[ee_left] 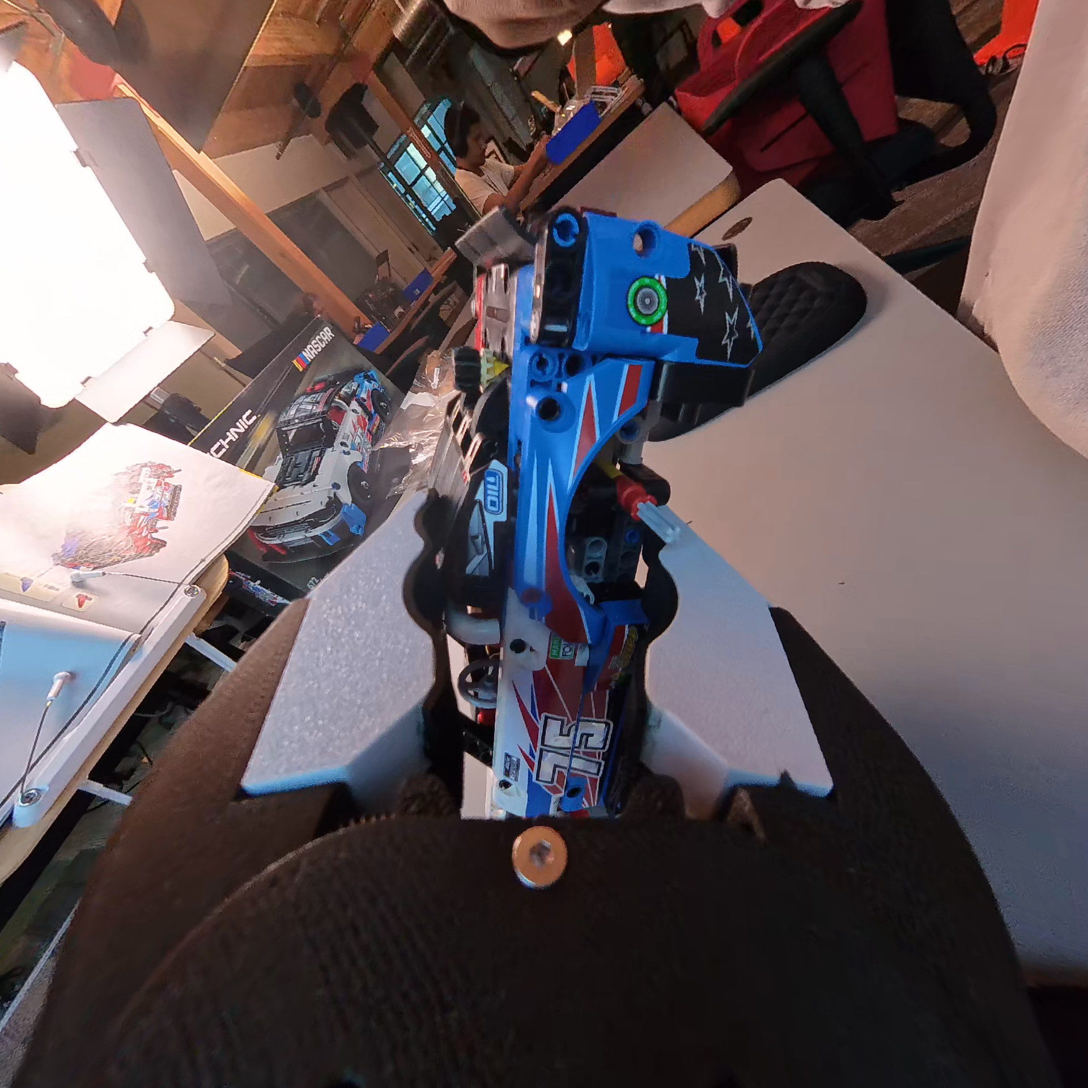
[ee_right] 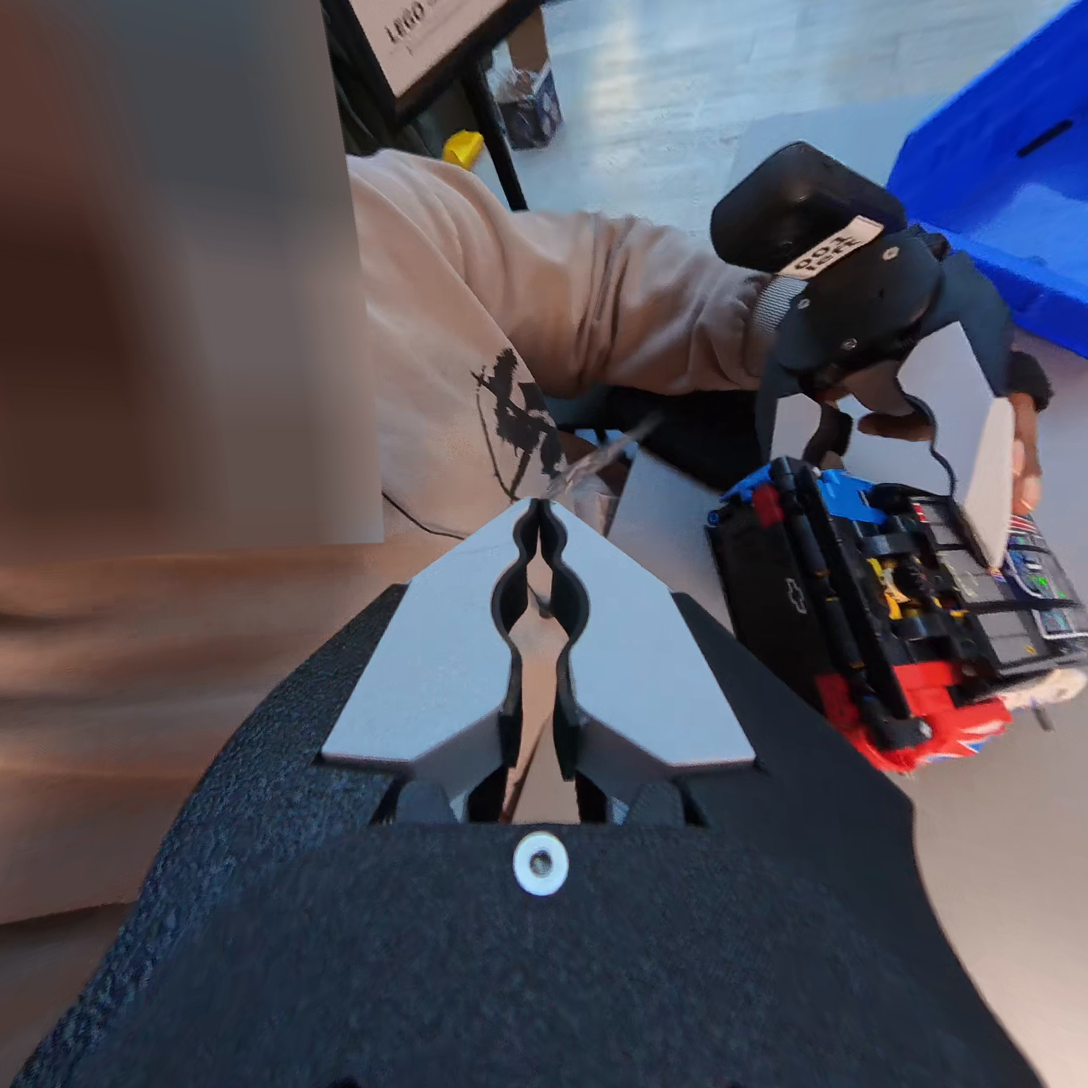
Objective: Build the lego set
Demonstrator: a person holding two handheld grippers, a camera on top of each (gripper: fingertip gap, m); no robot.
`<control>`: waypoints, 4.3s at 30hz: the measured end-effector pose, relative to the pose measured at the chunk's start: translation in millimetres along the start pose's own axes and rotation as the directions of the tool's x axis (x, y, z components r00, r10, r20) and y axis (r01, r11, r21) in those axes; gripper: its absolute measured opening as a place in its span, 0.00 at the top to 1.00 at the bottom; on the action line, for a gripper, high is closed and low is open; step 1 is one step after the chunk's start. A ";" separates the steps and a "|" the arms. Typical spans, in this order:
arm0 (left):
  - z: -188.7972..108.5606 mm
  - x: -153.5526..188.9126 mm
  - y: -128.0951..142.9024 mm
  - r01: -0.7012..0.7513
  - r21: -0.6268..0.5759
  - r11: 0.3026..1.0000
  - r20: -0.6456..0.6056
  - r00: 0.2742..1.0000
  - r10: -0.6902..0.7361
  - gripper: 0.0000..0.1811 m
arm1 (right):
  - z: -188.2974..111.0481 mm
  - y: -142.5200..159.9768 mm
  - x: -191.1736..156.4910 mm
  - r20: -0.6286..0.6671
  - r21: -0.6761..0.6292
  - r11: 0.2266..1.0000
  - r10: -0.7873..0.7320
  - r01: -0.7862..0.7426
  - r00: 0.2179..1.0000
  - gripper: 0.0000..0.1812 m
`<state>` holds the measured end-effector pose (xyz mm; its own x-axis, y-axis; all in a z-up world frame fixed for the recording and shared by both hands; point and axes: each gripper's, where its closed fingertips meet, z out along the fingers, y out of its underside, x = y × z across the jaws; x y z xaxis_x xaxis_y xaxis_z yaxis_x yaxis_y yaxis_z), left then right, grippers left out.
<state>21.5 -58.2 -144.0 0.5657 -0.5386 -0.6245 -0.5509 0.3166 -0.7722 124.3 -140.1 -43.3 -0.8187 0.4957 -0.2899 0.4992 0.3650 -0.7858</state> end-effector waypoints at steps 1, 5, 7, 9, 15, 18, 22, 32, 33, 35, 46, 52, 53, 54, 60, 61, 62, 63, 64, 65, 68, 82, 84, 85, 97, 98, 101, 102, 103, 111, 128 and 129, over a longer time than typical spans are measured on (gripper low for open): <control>-0.7 -0.4 0.4 0.000 0.001 1.000 -0.001 1.000 0.000 0.63 | 1.3 1.4 1.1 -0.042 -0.041 0.998 -0.045 0.043 0.998 1.00; -0.5 1.0 -0.2 -0.010 -0.003 1.000 -0.004 1.000 0.010 0.63 | -7.6 -3.1 0.2 -0.040 -0.038 0.999 -0.030 0.029 0.999 1.00; -0.8 2.2 -0.5 -0.013 0.000 1.000 -0.006 1.000 0.013 0.63 | -14.8 0.6 6.7 -0.044 -0.032 0.999 0.004 -0.005 0.999 1.00; -1.6 1.3 -0.7 -0.010 0.003 1.000 -0.003 1.000 0.010 0.63 | -20.1 8.9 16.4 -0.053 -0.029 0.999 0.041 -0.043 0.998 1.00; -2.9 -0.6 -1.1 -0.002 0.010 1.000 0.000 1.000 0.002 0.63 | -24.2 29.7 39.4 -0.029 0.001 0.991 0.132 -0.132 0.991 1.00; -2.4 0.0 -1.3 -0.004 0.009 1.000 -0.001 1.000 0.004 0.63 | -23.4 31.7 44.1 -0.016 0.001 0.991 0.133 -0.133 0.991 1.00; -2.5 -0.4 -1.5 -0.002 0.010 1.000 0.002 1.000 0.002 0.63 | -24.7 31.9 49.7 -0.012 0.004 0.991 0.135 -0.135 0.991 1.00; -2.7 -0.3 -2.0 0.001 0.013 1.000 0.001 1.000 -0.001 0.63 | -35.9 36.6 68.1 -0.060 0.027 0.987 0.160 -0.159 0.985 1.00; -2.8 -0.5 -2.1 0.001 0.013 1.000 0.002 1.000 -0.001 0.63 | -37.1 37.1 69.3 -0.064 0.030 0.987 0.162 -0.161 0.985 1.00; -2.7 -0.5 -2.2 0.002 0.013 1.000 0.003 1.000 -0.002 0.63 | -38.5 38.3 70.8 -0.072 0.032 0.986 0.165 -0.163 0.984 1.00; -2.2 -0.4 -2.5 0.004 0.013 1.000 0.005 1.000 -0.004 0.63 | -37.9 41.9 71.8 -0.082 0.036 0.983 0.180 -0.178 0.980 1.00; -2.1 0.0 -2.7 0.005 0.014 1.000 0.007 1.000 -0.005 0.63 | -37.5 40.8 72.9 -0.080 0.056 0.981 0.192 -0.188 0.978 1.00; -2.1 0.0 -2.6 0.005 0.014 1.000 0.007 1.000 -0.005 0.63 | -37.7 40.1 72.9 -0.077 0.064 0.980 0.195 -0.190 0.978 1.00; -1.9 0.2 -2.7 0.005 0.014 1.000 0.006 1.000 -0.005 0.63 | -37.9 39.5 73.1 -0.076 0.071 0.979 0.198 -0.192 0.977 1.00; -1.6 0.5 -2.8 0.007 0.014 1.000 0.007 1.000 -0.007 0.63 | -38.6 31.5 69.3 -0.060 0.112 0.976 0.192 -0.185 0.980 1.00; -1.6 0.5 -2.8 0.008 0.015 1.000 0.007 1.000 -0.008 0.63 | -38.6 30.1 68.5 -0.063 0.114 0.977 0.187 -0.179 0.980 1.00; -1.6 0.5 -2.8 0.008 0.015 1.000 0.007 1.000 -0.008 0.63 | -38.5 29.6 68.5 -0.072 0.113 0.978 0.182 -0.173 0.981 1.00; -1.6 0.5 -2.8 0.009 0.015 1.000 0.008 1.000 -0.009 0.63 | -38.3 29.4 68.6 -0.080 0.112 0.979 0.177 -0.168 0.981 1.00; -1.6 0.5 -2.9 0.009 0.015 1.000 0.007 1.000 -0.009 0.63 | -38.1 29.0 68.0 -0.078 0.114 0.979 0.177 -0.168 0.981 1.00; -1.5 0.6 -2.8 0.009 0.015 1.000 0.008 1.000 -0.009 0.63 | -37.9 29.3 67.7 -0.078 0.114 0.979 0.178 -0.168 0.981 1.00; -1.8 0.4 -2.8 0.013 0.016 1.000 0.008 1.000 -0.013 0.63 | -37.9 31.5 68.9 -0.094 0.112 0.981 0.172 -0.161 0.981 1.00; -1.8 0.2 -2.8 0.018 0.018 1.000 0.010 1.000 -0.018 0.63 | -30.7 19.4 38.6 -0.066 0.074 0.997 0.002 0.003 0.998 1.00; -1.9 0.3 -2.8 0.017 0.018 1.000 0.010 1.000 -0.017 0.63 | -29.7 24.2 46.1 -0.067 0.070 0.997 0.034 -0.030 0.997 1.00; -1.9 0.4 -2.8 0.017 0.018 1.000 0.010 1.000 -0.017 0.63 | -29.1 26.5 49.7 -0.067 0.069 0.997 0.049 -0.044 0.997 1.00; -2.1 0.6 -2.8 0.017 0.018 1.000 0.009 1.000 -0.017 0.63 | -36.5 38.7 75.8 -0.112 0.059 0.989 0.140 -0.134 0.984 1.00; -2.0 0.7 -2.8 0.016 0.018 1.000 0.009 1.000 -0.017 0.63 | -37.3 39.9 78.1 -0.121 0.057 0.987 0.155 -0.149 0.980 1.00; -2.0 0.5 -2.8 0.017 0.017 1.000 0.010 1.000 -0.017 0.63 | -39.0 42.8 82.6 -0.139 0.053 0.982 0.185 -0.180 0.973 1.00; -2.0 0.4 -2.8 0.017 0.018 1.000 0.010 1.000 -0.017 0.63 | -39.5 43.5 83.7 -0.145 0.052 0.981 0.192 -0.186 0.971 1.00; -2.0 0.4 -2.8 0.017 0.017 1.000 0.010 1.000 -0.017 0.63 | -39.7 42.9 83.3 -0.141 0.058 0.980 0.198 -0.192 0.970 1.00; -2.2 0.1 -2.8 0.018 0.018 1.000 0.011 1.000 -0.018 0.63 | -37.2 39.6 81.8 -0.140 0.083 0.976 0.211 -0.201 0.967 1.00; -2.1 0.0 -2.7 0.018 0.017 1.000 0.010 1.000 -0.018 0.63 | -31.0 -13.2 3.9 -0.044 0.119 0.991 -0.050 0.055 0.998 1.00; -2.0 0.4 -2.7 0.016 0.016 1.000 0.010 1.000 -0.016 0.63 | -31.0 -11.1 7.8 -0.043 0.117 0.992 -0.034 0.039 0.998 1.00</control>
<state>22.0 -60.8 -142.0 0.5806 -0.5361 -0.6128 -0.5317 0.3204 -0.7840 121.2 -115.8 -19.9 -0.8220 0.5168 -0.2394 0.4305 0.2887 -0.8552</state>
